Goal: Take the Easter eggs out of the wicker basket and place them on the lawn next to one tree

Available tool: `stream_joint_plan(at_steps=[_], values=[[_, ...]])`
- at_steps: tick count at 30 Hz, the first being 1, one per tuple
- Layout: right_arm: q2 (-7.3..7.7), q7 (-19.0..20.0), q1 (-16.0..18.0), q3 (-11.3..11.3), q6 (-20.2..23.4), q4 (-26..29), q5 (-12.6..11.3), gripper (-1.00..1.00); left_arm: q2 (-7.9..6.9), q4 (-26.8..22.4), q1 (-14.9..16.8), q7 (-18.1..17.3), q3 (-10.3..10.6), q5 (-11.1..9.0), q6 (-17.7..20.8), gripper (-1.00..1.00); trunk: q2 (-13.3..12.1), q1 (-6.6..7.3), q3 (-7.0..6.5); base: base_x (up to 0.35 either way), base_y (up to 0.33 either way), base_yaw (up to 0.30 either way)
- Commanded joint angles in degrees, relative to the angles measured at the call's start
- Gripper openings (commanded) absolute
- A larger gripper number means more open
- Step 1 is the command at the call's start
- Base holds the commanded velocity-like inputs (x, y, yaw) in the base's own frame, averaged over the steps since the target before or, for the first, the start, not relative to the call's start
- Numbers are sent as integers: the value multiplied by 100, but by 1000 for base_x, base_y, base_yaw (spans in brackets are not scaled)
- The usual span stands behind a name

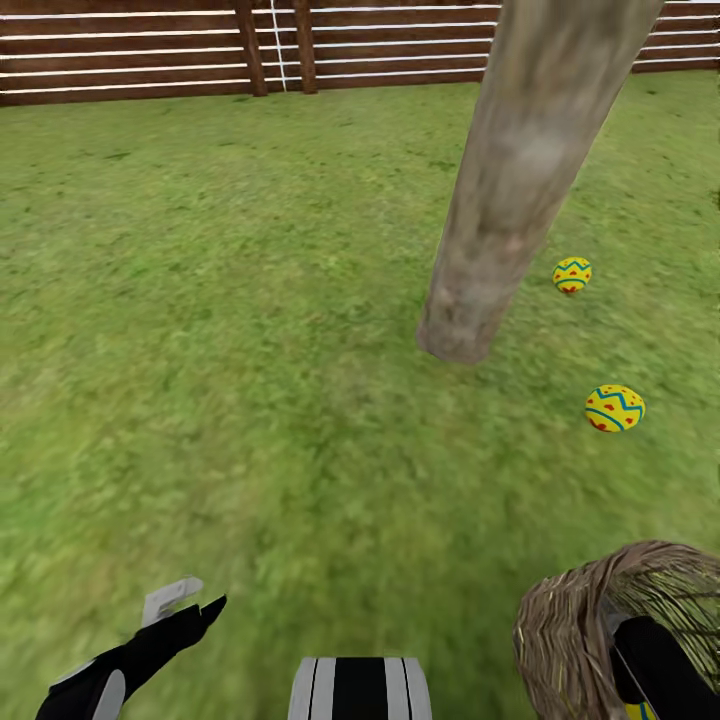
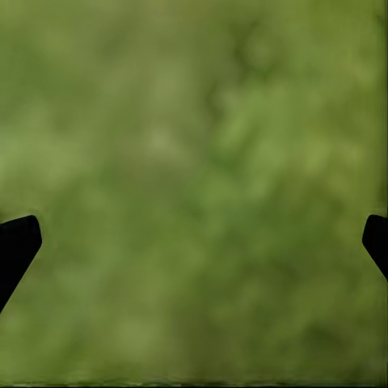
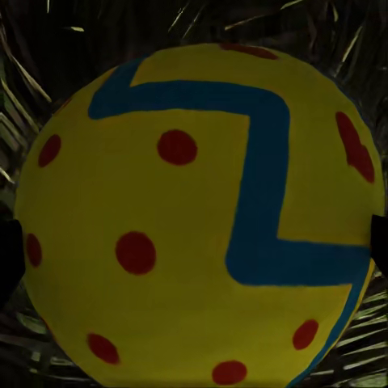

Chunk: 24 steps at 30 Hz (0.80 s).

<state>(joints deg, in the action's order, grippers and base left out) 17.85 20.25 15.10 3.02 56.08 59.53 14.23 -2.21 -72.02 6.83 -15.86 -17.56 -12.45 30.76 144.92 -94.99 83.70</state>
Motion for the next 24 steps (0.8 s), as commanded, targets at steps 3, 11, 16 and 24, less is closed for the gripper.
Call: stream_joint_plan(at_steps=[3,11,16,24], values=[[2,58,1,13,17,6,60,-100,2,2,2,-17,-10,-32,44,100,-3,12,-64,-235,0,0],[24,58,1,23,17,2,54,-100,3,116,2,-17,395,-38,28,100,-13,32,-241,-11,0,0],[42,58,1,28,17,-98,52,-100,2,116,2,-14,543,-38,26,100,-20,45,-352,0,0,0],[48,58,1,31,17,-100,46,-100,1,117,2,305,569,-38,26,100,-31,66,-529,0,0,0]])
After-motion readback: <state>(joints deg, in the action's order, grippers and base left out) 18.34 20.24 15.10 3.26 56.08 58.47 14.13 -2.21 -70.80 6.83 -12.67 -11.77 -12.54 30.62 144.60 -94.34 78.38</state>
